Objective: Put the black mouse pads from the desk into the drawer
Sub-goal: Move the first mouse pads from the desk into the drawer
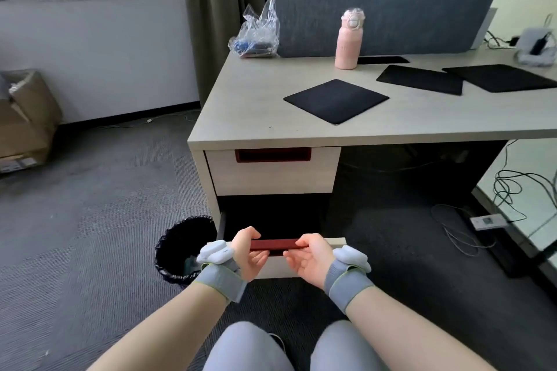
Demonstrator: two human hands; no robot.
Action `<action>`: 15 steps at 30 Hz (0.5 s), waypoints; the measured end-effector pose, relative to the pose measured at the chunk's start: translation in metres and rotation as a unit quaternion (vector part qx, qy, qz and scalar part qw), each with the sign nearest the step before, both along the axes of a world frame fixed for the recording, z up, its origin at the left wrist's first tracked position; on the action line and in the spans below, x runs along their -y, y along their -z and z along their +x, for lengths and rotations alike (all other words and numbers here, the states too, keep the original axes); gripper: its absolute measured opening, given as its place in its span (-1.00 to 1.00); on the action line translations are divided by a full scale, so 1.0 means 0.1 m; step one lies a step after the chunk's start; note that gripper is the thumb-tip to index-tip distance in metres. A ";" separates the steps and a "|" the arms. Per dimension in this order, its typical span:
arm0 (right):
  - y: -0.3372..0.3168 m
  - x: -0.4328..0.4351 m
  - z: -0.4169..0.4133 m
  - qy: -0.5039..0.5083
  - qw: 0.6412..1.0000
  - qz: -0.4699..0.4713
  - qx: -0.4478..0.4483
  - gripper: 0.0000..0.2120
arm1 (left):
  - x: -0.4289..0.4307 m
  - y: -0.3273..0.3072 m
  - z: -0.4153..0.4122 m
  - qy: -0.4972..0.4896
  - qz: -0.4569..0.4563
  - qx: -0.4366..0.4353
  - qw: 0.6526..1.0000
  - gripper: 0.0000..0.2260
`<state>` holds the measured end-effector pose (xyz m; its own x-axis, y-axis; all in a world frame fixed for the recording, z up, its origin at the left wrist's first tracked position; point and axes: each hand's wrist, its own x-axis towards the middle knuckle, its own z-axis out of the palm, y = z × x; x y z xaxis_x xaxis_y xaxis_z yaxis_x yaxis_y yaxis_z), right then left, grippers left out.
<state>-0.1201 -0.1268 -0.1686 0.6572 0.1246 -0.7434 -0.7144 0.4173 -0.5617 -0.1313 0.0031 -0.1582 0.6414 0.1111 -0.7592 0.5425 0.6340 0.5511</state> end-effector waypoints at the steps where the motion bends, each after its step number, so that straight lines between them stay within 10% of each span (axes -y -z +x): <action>1: -0.04 0.02 -0.14 -0.010 1.000 -0.007 -0.002 -0.90 | 0.01 -0.07 -0.15 0.007 -0.001 -0.006 1.000 -0.46; 15: -0.41 0.24 -1.36 -0.147 0.987 -0.050 -0.034 -0.82 | 0.09 -0.46 -1.33 0.121 0.033 -0.042 0.991 -0.42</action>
<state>-0.2559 -0.1511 -0.1280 0.5521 0.2269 -0.8023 -0.8336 0.1311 -0.5365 -0.2639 -0.0055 -0.1122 0.5906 0.0127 -0.8069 0.7195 0.4445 0.5336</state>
